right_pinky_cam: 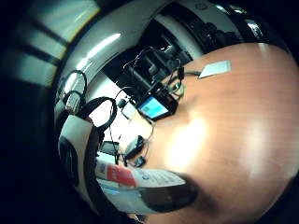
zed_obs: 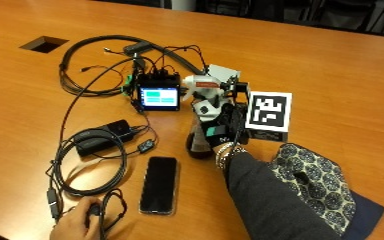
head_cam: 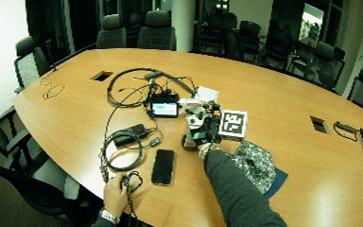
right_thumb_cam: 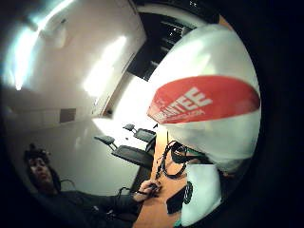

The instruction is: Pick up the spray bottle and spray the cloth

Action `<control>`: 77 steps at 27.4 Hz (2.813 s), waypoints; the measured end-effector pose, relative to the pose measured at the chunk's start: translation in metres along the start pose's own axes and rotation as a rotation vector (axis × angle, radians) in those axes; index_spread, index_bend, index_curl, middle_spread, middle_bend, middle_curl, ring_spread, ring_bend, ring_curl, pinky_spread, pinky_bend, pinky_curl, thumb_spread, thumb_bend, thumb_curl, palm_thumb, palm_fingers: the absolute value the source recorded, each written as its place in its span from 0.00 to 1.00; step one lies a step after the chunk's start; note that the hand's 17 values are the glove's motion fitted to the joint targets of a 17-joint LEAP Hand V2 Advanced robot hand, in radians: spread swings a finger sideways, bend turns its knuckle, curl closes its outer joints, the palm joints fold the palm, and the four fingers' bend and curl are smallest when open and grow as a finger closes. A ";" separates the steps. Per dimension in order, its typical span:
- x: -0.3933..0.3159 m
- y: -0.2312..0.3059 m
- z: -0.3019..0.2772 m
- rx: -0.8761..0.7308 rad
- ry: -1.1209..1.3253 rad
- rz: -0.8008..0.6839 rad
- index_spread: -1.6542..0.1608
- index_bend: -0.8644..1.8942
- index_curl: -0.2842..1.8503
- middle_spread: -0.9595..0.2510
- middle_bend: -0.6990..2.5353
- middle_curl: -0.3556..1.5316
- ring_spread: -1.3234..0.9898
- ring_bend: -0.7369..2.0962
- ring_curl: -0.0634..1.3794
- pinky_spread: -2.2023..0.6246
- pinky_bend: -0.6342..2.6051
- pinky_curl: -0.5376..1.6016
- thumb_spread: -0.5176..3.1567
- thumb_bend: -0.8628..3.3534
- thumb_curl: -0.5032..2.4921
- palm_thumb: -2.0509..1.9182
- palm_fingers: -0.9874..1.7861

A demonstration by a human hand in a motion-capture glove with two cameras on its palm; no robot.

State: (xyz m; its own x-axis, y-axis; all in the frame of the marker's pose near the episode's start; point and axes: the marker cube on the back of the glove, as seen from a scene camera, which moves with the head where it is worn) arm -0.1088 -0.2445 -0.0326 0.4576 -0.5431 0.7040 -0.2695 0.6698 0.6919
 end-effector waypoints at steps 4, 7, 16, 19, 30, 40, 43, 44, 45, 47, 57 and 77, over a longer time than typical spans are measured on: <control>-0.026 -0.018 0.004 0.015 -0.013 -0.032 0.76 0.38 0.40 0.64 0.39 0.47 0.49 0.50 0.36 0.66 0.35 0.44 0.30 0.20 0.42 0.74 0.85; -0.044 -0.028 0.009 0.030 -0.033 -0.073 0.76 0.39 0.41 0.63 0.39 0.47 0.49 0.50 0.36 0.66 0.35 0.44 0.30 0.20 0.42 0.74 0.85; -0.055 -0.024 0.004 0.071 -0.056 -0.083 0.76 0.39 0.41 0.63 0.39 0.47 0.48 0.50 0.36 0.66 0.35 0.45 0.29 0.20 0.42 0.74 0.86; -0.055 -0.025 0.004 0.075 -0.060 -0.088 0.76 0.39 0.41 0.62 0.39 0.47 0.48 0.50 0.36 0.66 0.35 0.45 0.29 0.20 0.42 0.74 0.86; -0.031 -0.013 0.011 0.048 -0.070 -0.016 0.76 0.39 0.41 0.62 0.40 0.47 0.48 0.50 0.36 0.66 0.35 0.45 0.28 0.20 0.42 0.74 0.86; 0.006 0.017 0.019 -0.073 -0.039 0.151 0.76 0.39 0.41 0.63 0.39 0.46 0.48 0.49 0.36 0.67 0.35 0.45 0.29 0.20 0.42 0.74 0.83; 0.011 0.018 0.022 -0.113 -0.032 0.175 0.76 0.38 0.40 0.62 0.39 0.46 0.48 0.48 0.35 0.67 0.35 0.45 0.29 0.20 0.42 0.74 0.81; 0.013 0.020 0.021 -0.127 -0.029 0.187 0.75 0.37 0.40 0.62 0.39 0.46 0.48 0.47 0.35 0.67 0.35 0.45 0.29 0.20 0.42 0.74 0.80; 0.017 0.022 0.019 -0.141 -0.022 0.200 0.75 0.36 0.39 0.62 0.38 0.46 0.48 0.48 0.35 0.68 0.35 0.45 0.30 0.20 0.41 0.74 0.78; 0.025 0.028 0.012 -0.174 0.005 0.226 0.75 0.34 0.37 0.61 0.36 0.45 0.49 0.47 0.35 0.69 0.34 0.44 0.32 0.20 0.41 0.73 0.74; 0.034 0.033 0.011 -0.466 0.309 0.255 0.72 0.31 0.30 0.65 0.32 0.42 0.50 0.44 0.33 0.79 0.34 0.45 0.38 0.20 0.38 0.72 0.55; -0.065 0.069 -0.071 -0.926 0.930 -0.226 0.69 0.37 0.25 0.76 0.30 0.39 0.56 0.41 0.28 0.87 0.33 0.42 0.41 0.19 0.29 0.59 0.45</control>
State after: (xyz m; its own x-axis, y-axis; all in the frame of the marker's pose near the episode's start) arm -0.0969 -0.1264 -0.0421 0.9203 -0.3895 -0.0375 0.3905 0.9076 0.1541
